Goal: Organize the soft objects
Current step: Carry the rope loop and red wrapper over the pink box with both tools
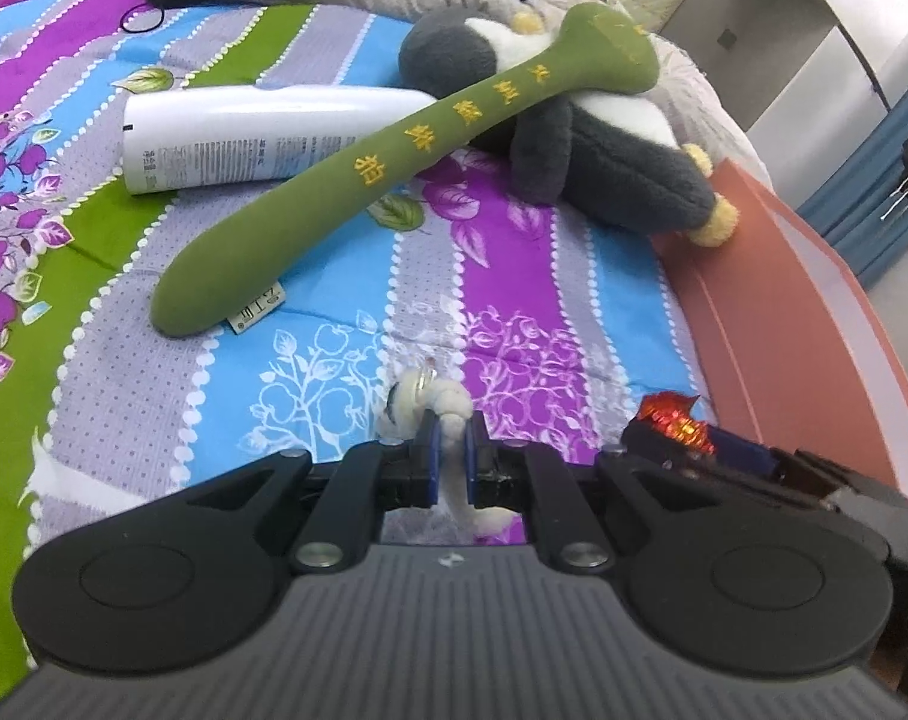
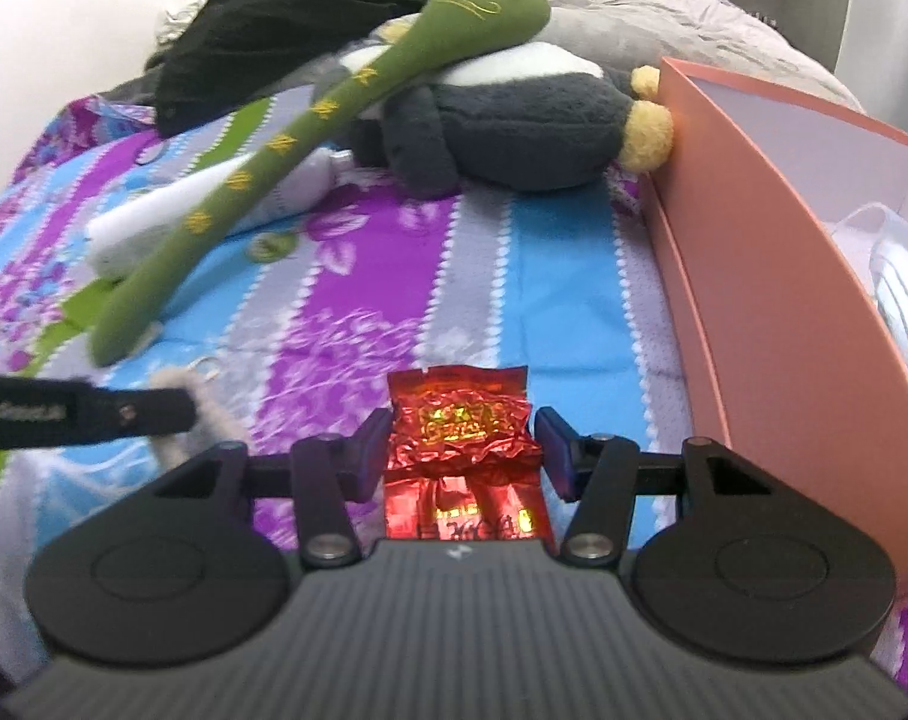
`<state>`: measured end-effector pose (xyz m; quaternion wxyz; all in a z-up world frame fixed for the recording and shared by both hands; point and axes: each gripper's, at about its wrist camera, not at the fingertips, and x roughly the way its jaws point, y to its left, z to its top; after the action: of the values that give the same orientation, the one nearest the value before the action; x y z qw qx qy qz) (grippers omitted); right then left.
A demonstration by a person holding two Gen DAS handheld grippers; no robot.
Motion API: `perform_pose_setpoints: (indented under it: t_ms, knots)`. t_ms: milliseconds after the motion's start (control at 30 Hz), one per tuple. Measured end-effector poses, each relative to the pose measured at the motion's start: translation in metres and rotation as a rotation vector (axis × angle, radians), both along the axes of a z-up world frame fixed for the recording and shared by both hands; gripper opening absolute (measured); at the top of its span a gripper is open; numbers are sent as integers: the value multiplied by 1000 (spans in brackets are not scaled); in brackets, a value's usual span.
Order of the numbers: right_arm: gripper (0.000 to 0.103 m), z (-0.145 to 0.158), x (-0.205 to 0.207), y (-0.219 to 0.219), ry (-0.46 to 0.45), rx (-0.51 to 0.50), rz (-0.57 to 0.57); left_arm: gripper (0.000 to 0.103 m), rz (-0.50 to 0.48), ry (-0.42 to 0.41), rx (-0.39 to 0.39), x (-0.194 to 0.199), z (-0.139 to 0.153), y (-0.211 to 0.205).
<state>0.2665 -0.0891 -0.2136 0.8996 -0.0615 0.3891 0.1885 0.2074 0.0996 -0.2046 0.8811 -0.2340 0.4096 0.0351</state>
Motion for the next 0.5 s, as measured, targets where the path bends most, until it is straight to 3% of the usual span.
perform_pose_setpoints:
  t_ms: [300,500]
  knots:
    - [55,25,-48,-14,14,45,-6,10,-23,-15,19,-38,22,-15]
    - [55,51,-69,-27,2,90,-19,10,-38,-44,18,-60,51,-27]
